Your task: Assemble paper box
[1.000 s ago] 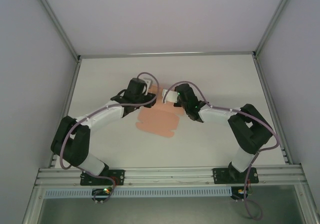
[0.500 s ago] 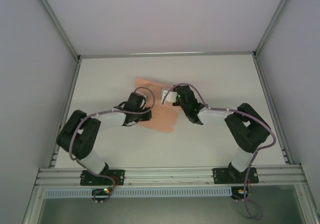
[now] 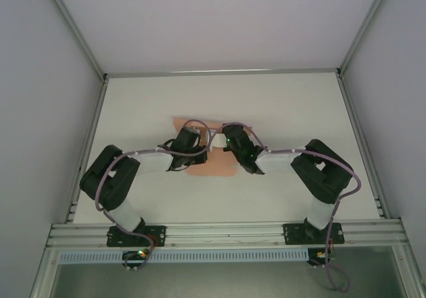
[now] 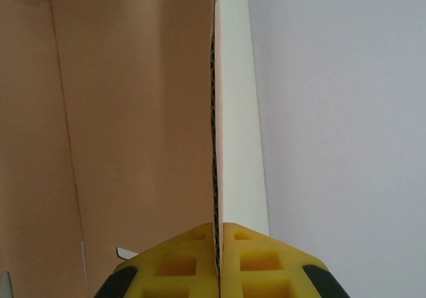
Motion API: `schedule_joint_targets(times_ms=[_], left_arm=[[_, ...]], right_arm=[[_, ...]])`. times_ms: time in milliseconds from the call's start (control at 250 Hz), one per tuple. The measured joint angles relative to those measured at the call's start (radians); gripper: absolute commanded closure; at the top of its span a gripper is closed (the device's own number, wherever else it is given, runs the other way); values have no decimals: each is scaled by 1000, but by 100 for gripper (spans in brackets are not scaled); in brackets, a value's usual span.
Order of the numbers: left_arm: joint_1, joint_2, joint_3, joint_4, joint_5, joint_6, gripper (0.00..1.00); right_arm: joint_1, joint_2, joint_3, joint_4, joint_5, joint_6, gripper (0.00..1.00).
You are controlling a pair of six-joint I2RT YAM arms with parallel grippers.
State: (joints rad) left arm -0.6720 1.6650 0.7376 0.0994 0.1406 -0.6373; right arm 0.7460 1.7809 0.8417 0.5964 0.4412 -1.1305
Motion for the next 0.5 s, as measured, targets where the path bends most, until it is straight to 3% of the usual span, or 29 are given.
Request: schedule_joint_targets(times_ms=[164,212,335,443,499], left_arm=[[-16,-13,-10,6,-5,-18,100],[-24,-24,-13,-2,0,-23,88],[-35,-84,-23,-38,21,-33,75],[-23,-193,-18,-101,18,-21,57],[-6,-253,-3,-148,8,-19,40]], right_arm=[[-9,13,0,32,0,2,100],[-11,16,0,40,-2,2,100],[-11,18,-3,51,-4,0,100],[-12,20,-11,72,-4,-5,100],[-12,21,-15,80,-4,-11,100]])
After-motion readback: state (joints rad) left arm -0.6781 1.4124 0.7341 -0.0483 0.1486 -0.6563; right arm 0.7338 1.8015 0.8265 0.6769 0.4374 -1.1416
